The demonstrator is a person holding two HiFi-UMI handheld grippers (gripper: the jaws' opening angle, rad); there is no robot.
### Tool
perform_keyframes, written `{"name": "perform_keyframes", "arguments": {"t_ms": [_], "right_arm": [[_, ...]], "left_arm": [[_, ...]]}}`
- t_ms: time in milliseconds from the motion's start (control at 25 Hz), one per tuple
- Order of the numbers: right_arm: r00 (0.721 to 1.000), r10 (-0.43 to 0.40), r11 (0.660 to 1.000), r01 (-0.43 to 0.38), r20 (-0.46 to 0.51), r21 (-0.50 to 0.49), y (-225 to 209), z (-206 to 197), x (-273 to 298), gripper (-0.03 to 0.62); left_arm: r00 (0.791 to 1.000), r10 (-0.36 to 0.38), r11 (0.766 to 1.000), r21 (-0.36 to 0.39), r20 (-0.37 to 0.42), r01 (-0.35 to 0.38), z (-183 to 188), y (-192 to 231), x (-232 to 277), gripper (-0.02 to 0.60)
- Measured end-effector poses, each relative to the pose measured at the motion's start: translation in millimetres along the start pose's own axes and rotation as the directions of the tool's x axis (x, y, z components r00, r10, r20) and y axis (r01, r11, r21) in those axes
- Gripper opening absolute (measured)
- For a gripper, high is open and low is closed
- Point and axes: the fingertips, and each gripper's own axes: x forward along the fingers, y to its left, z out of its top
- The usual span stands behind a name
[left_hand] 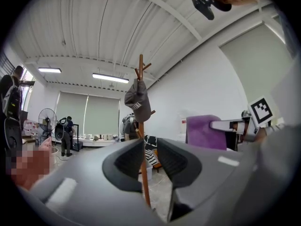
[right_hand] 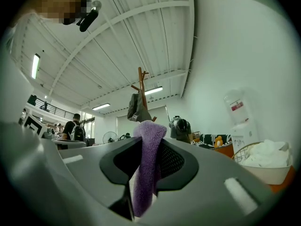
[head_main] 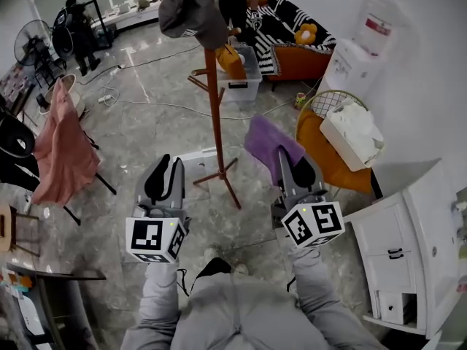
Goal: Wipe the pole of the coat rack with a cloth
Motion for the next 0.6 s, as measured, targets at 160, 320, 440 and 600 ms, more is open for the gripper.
{"name": "perform_keyframes", "arguments": {"t_ms": [160, 320, 440, 600], "right_arm": [[1.000, 0.011, 1.000, -0.011, -0.014, -0.005, -8.2, -12.2, 33.2, 0.080], [1.000, 0.000, 1.000, -0.001, -0.023, -0.017, -19.5, -23.2, 72.5, 0.080], [0.999, -0.013, 0.999, 0.012, -0.029, -0.040, -26.4, -34.2, 108.0, 0.080], [0.999, -0.032, 0.994, 0.027, -0.042, -0.110, -27.0, -53.6, 161.5, 0.080]], "left_arm": [[1.000, 0.013, 1.000, -0.005, -0.005, -0.013, -6.8, 18.8, 29.0, 0.090], [1.000, 0.009, 1.000, -0.010, -0.005, -0.009, -12.3, 40.6, 64.1, 0.090], [1.000, -0.005, 1.000, -0.012, 0.001, 0.005, -15.6, 60.6, 92.0, 0.090], [1.000, -0.022, 1.000, -0.019, 0.009, 0.022, -18.8, 93.9, 123.5, 0.090]]}}
